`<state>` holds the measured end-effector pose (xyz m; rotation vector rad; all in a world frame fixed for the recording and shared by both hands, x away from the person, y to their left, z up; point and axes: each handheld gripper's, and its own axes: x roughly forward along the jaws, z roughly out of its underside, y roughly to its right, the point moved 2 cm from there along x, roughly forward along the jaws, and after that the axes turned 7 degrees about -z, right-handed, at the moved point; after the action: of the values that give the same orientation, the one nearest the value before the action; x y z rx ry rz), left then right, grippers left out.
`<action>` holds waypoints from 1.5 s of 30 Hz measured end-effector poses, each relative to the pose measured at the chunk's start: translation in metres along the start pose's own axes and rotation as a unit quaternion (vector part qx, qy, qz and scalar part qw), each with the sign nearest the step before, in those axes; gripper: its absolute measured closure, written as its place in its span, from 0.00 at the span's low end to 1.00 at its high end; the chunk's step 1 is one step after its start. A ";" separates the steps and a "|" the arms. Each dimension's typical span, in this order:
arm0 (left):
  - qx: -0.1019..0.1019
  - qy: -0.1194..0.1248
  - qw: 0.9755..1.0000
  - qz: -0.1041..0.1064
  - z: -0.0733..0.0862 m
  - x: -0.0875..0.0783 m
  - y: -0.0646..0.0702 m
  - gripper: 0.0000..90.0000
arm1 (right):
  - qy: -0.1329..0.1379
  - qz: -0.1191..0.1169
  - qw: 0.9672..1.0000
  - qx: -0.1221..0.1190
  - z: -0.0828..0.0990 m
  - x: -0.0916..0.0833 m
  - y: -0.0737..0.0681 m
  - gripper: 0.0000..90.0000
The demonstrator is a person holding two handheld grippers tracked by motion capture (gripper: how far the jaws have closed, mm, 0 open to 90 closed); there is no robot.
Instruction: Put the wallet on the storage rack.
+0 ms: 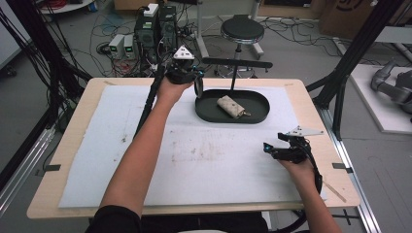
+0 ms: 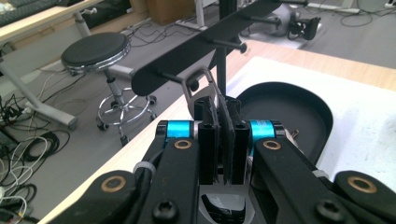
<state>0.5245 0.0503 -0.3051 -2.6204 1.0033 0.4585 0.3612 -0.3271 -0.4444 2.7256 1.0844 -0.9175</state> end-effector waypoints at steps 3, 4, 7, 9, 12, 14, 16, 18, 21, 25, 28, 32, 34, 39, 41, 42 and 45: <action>0.001 -0.004 1.000 0.000 0.001 0.004 0.002 0.96 | 0.003 0.000 1.000 0.000 0.000 -0.001 0.001 0.21; 0.004 -0.006 1.000 -0.002 0.001 0.005 0.003 0.96 | 0.004 0.000 1.000 0.000 0.000 -0.001 0.001 0.21; 0.007 -0.013 1.000 -0.004 0.001 0.008 0.005 0.96 | 0.004 -0.001 1.000 0.000 0.000 -0.001 0.001 0.21; 0.009 -0.015 1.000 -0.006 0.001 0.010 0.006 0.96 | 0.003 -0.002 1.000 0.000 0.000 -0.001 0.000 0.21; 0.009 -0.017 1.000 -0.007 0.001 0.012 0.007 0.96 | 0.002 -0.003 1.000 -0.002 0.000 -0.001 0.000 0.21; 0.010 -0.016 1.000 -0.006 0.000 0.014 0.009 0.96 | 0.003 -0.003 1.000 0.000 0.000 -0.001 0.000 0.21; 0.010 -0.015 1.000 -0.002 0.000 0.016 0.011 0.96 | 0.003 -0.003 1.000 0.001 0.000 -0.001 0.001 0.21; 0.010 -0.016 1.000 -0.002 0.000 0.017 0.012 0.96 | 0.003 -0.003 1.000 0.000 0.000 -0.001 0.001 0.21; 0.011 -0.017 1.000 -0.001 0.001 0.019 0.012 0.96 | 0.003 -0.003 1.000 -0.001 0.000 -0.001 0.001 0.21; 0.007 -0.019 1.000 -0.001 0.002 0.022 0.011 0.96 | 0.002 -0.005 1.000 0.001 0.000 0.000 0.000 0.21; 0.005 -0.018 1.000 0.000 0.001 0.025 0.013 0.96 | 0.002 -0.004 1.000 0.001 0.000 0.000 0.000 0.21; 0.007 -0.020 1.000 0.001 0.001 0.029 0.014 0.96 | 0.001 -0.005 1.000 0.000 0.000 0.000 0.001 0.21; 0.007 -0.021 1.000 0.002 0.001 0.031 0.014 0.96 | 0.002 -0.005 1.000 0.000 0.000 0.000 0.001 0.21; 0.004 -0.023 1.000 0.003 0.002 0.037 0.014 0.96 | 0.002 -0.006 1.000 0.001 0.000 0.000 0.001 0.21; 0.003 -0.024 1.000 0.002 0.003 0.039 0.013 0.96 | 0.003 -0.006 1.000 -0.001 0.000 0.000 0.001 0.21; 0.001 -0.024 1.000 0.003 0.003 0.040 0.013 0.96 | 0.003 -0.006 1.000 -0.001 0.000 0.000 0.002 0.21; 0.000 -0.026 1.000 0.002 0.003 0.043 0.011 0.96 | 0.002 -0.007 1.000 0.000 0.001 0.000 0.002 0.21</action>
<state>0.5465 0.0187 -0.3268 -2.5935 0.9931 0.5244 0.3621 -0.3285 -0.4452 2.7253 1.1046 -0.9131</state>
